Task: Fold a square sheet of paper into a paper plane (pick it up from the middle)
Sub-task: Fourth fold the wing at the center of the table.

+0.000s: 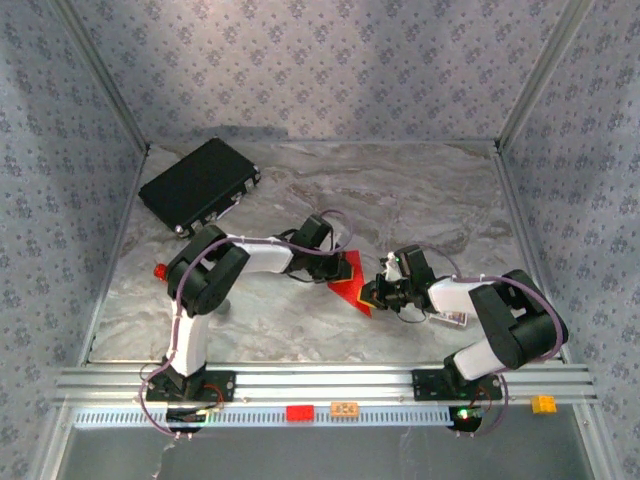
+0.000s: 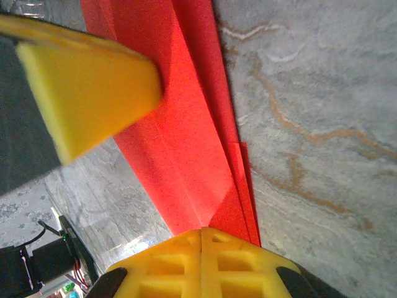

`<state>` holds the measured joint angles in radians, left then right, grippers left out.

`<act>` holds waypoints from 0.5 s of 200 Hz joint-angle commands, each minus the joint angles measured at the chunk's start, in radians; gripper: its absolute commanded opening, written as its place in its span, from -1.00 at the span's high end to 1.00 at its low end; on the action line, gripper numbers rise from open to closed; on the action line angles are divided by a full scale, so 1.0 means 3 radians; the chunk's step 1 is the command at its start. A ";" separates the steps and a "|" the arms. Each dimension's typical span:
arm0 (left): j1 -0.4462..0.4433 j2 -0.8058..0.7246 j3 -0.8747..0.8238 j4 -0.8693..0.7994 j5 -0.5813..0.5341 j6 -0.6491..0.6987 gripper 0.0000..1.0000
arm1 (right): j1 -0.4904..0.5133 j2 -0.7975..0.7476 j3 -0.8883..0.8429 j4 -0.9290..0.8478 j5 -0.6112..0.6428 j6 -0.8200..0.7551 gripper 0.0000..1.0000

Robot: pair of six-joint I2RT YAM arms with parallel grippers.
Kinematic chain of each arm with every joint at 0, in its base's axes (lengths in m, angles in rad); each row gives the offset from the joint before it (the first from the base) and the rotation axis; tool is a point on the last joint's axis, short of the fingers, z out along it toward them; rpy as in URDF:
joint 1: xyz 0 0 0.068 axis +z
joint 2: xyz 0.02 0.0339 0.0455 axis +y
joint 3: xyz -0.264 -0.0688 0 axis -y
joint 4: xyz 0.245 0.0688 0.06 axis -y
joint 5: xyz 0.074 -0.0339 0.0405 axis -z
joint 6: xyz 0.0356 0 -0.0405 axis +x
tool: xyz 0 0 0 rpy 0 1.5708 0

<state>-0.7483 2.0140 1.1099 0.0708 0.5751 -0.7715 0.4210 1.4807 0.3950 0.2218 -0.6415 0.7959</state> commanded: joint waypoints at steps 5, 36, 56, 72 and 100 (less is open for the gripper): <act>0.0233 0.0173 0.0163 -0.0140 -0.0263 0.0095 0.86 | -0.0032 0.0101 -0.0174 -0.0492 0.0304 -0.0046 1.00; 0.0384 0.0249 0.0237 -0.0169 -0.0281 0.0129 0.87 | -0.0047 0.0086 -0.0185 -0.0442 0.0265 -0.0046 1.00; 0.0490 0.0256 0.0255 -0.0191 -0.0299 0.0156 0.87 | -0.0058 0.0098 -0.0192 -0.0434 0.0260 -0.0058 1.00; 0.0553 0.0271 0.0317 -0.0261 -0.0317 0.0192 0.86 | -0.0058 0.0099 -0.0199 -0.0422 0.0242 -0.0050 1.00; 0.0599 0.0277 0.0467 -0.0456 -0.0380 0.0264 0.86 | -0.0065 0.0099 -0.0197 -0.0422 0.0228 -0.0060 1.00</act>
<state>-0.6037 2.0670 1.2083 0.0124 0.5735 -0.7479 0.4137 1.4807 0.3878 0.2379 -0.6453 0.7959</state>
